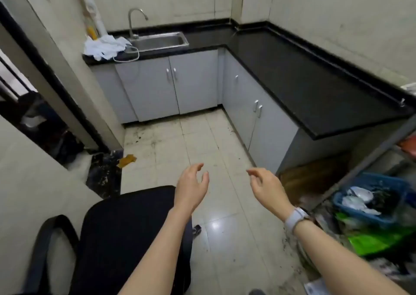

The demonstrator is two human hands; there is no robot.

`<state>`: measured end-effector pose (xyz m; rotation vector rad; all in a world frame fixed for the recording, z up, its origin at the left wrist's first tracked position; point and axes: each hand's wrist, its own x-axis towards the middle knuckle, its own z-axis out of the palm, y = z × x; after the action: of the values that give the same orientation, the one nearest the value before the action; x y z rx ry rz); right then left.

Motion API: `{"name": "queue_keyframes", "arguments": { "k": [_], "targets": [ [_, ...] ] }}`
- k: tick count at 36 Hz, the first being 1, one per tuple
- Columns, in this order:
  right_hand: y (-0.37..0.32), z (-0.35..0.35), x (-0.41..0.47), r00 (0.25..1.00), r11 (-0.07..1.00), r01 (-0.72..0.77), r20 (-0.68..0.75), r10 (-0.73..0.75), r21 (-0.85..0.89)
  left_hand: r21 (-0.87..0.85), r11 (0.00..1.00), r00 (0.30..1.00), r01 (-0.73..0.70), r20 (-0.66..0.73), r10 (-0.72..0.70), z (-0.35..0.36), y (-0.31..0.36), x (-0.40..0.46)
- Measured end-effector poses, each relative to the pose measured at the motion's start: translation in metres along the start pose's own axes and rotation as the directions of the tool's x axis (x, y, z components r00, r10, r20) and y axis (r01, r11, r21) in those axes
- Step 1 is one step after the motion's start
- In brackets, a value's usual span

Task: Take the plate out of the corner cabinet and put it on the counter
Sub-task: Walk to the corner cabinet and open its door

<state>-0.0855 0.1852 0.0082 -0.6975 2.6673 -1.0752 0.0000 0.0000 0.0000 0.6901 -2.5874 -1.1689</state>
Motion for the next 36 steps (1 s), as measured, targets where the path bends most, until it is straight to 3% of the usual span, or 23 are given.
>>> {"name": "queue_keyframes", "arguments": {
  "k": [6,13,24,31,36],
  "targets": [
    [0.059,0.035,-0.002,0.973,0.972,-0.213,0.115,0.201,0.103,0.000,0.987,0.981,0.163,0.109,-0.162,0.052,-0.032,0.005],
    [0.120,0.034,0.057,0.914,0.920,-0.366,0.239,0.327,0.141,0.058,0.949,0.935,0.311,0.157,-0.317,0.098,-0.051,0.064],
    [0.152,-0.001,0.223,0.894,0.941,-0.330,0.342,0.288,0.069,0.137,0.937,0.901,0.323,0.259,-0.348,0.141,-0.009,0.229],
    [0.149,0.015,0.332,0.858,0.953,-0.302,0.443,0.260,0.027,0.100,0.896,0.882,0.432,0.159,-0.443,0.126,-0.032,0.299],
    [0.138,0.038,0.445,0.879,0.963,-0.268,0.417,0.231,0.032,0.066,0.876,0.875,0.478,0.051,-0.481,0.105,-0.066,0.388]
  ]
}}
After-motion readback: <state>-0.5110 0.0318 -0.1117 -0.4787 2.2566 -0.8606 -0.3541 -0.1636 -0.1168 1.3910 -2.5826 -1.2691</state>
